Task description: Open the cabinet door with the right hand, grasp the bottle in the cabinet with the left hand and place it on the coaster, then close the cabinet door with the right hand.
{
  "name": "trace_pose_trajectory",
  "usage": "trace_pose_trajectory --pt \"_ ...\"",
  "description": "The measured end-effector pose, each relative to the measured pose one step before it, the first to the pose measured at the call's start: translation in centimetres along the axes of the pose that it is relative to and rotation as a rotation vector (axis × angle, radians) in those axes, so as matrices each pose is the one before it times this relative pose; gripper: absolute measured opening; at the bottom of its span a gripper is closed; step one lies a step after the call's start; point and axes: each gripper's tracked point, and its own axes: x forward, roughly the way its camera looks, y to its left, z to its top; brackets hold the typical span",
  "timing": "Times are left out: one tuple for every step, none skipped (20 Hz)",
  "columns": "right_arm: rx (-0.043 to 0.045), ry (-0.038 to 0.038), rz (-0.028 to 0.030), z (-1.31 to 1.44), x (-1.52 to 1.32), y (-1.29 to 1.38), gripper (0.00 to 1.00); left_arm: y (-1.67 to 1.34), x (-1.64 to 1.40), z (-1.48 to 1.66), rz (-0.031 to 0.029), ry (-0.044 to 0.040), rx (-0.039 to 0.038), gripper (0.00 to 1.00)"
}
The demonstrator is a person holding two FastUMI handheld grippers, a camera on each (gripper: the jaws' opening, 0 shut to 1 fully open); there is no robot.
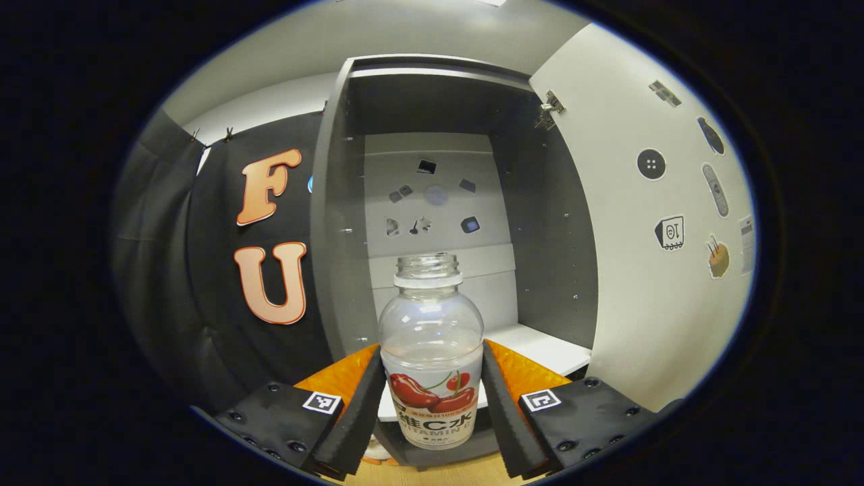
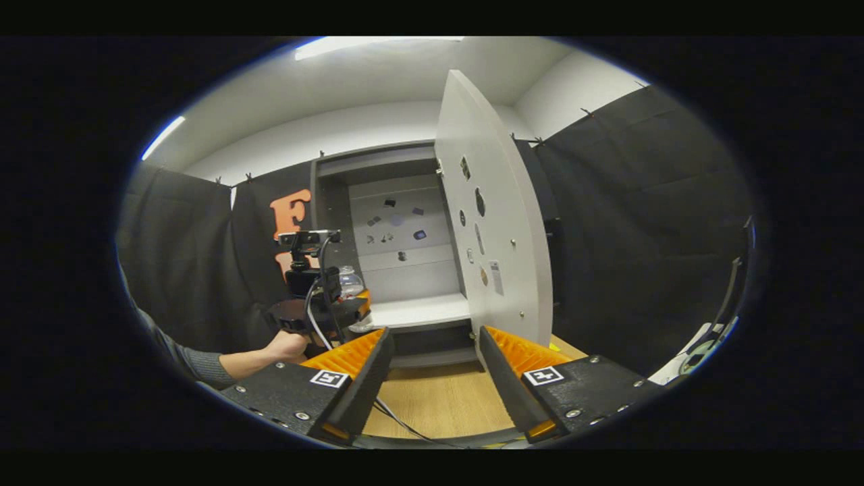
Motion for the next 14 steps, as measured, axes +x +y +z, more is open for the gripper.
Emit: trace_pose_trajectory --pt "-0.00035 0.00237 0.01225 -0.129 -0.360 0.281 0.80 0.850 -0.894 -0.374 0.01524 0.00794 -0.00419 0.82" --pt "-0.00056 0.00420 0.01064 -0.155 -0.232 0.235 0.79 0.575 -0.905 -0.364 0.00635 0.00594 -0.00539 0.81" --pt "-0.00002 0.00688 0.01069 -0.234 -0.283 0.230 0.79 0.680 -0.908 -0.527 0.01114 0.00984 -0.00411 0.82" --pt "0.00027 0.00512 0.00943 -0.110 -0.235 0.280 0.79 0.475 -0.585 -0.433 0.00082 0.00820 -0.00751 0.82" --pt "-0.00040 0.00207 0.00857 -0.111 -0.302 0.242 0.79 0.584 -0.881 -0.416 0.00955 0.00986 -0.00865 0.82" --pt "-0.00111 0.00025 0.00804 -0.013 -0.290 0.245 0.79 0.651 -0.833 -0.462 0.00178 0.00772 -0.01096 0.82" --pt "-0.00232 0.00428 0.00647 -0.121 -0.272 0.178 0.79 0.523 -0.836 -0.372 0.00757 0.00555 -0.00569 0.82" --pt "-0.00266 0.00601 0.00651 -0.120 -0.159 0.153 0.79 0.382 -0.611 -0.332 0.00469 0.00221 -0.00083 0.82" --pt "-0.00343 0.00314 0.00491 -0.068 -0.123 0.114 0.79 0.445 -0.593 -0.236 0.00440 0.00206 0.00155 0.82" --pt "-0.00223 0.00370 0.00604 -0.091 -0.053 0.091 0.79 0.427 -0.578 -0.428 0.00677 0.00551 0.00293 0.82" --pt "0.00107 0.00344 0.00372 -0.150 -0.198 0.096 0.79 0.305 -0.586 -0.469 0.00165 0.00256 0.00131 0.82" --pt "0.00284 0.00315 0.00404 -0.176 -0.154 0.077 0.80 0.322 -0.432 -0.343 0.00569 0.00290 0.00372 0.81" --pt "0.00385 0.00160 0.00628 -0.181 -0.137 0.194 0.80 0.303 -0.494 -0.489 0.00431 0.00191 0.00749 0.81" --pt "0.00318 0.00610 0.00572 -0.205 0.022 0.054 0.79 0.309 -0.464 -0.541 0.00869 0.00263 0.00756 0.82"
